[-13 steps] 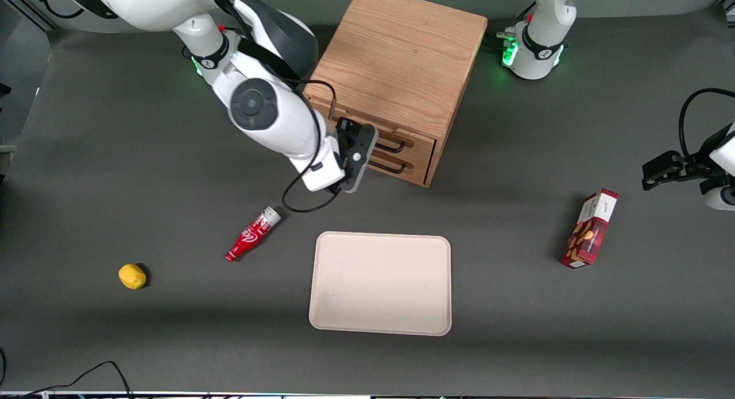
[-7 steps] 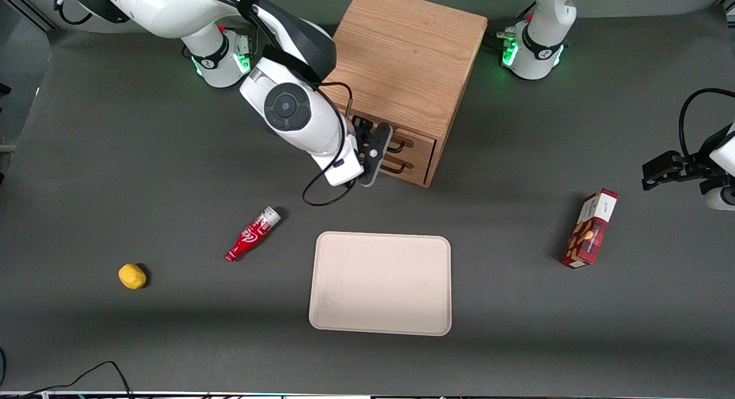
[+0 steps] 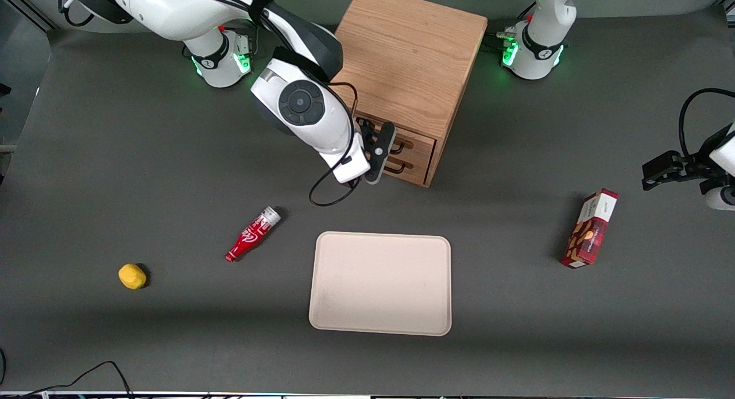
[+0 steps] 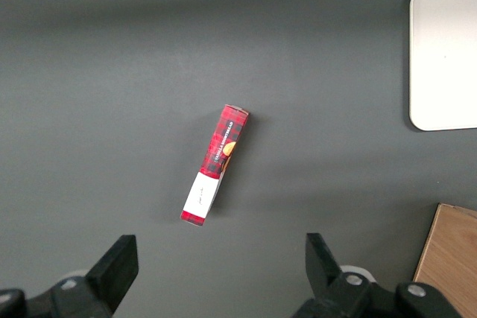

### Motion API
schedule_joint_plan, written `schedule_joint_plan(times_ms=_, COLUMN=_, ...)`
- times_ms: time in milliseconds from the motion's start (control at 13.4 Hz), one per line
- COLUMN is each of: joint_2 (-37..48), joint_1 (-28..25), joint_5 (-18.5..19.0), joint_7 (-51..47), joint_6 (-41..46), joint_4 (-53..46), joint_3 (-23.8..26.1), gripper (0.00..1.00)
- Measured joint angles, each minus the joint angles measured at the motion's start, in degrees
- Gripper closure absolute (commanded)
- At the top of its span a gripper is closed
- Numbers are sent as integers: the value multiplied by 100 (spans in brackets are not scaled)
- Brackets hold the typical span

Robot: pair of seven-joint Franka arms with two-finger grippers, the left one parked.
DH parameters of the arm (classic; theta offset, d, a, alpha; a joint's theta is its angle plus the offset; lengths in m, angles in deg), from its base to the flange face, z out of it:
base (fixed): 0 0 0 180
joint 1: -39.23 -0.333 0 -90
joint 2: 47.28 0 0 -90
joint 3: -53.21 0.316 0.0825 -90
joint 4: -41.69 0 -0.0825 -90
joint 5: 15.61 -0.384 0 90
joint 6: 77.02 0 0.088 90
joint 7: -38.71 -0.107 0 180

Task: Open upper drawer
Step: 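Pull the upper drawer handle outward with the right gripper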

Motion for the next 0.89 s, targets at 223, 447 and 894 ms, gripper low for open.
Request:
schedule_joint_plan(times_ms=223, joint_2=-7, joint_1=56, joint_5=81, joint_7=0, joint_6=-105, joint_4=-1, joint_3=-54, gripper=0)
schedule_joint_plan(times_ms=447, joint_2=-8, joint_1=58, joint_5=106, joint_7=13, joint_6=-207, joint_4=-26, joint_3=-193, gripper=0)
schedule_joint_plan(times_ms=894, joint_2=-44, joint_1=51, joint_5=124, joint_7=223, joint_6=-533, joint_4=-200, joint_3=-726, gripper=0)
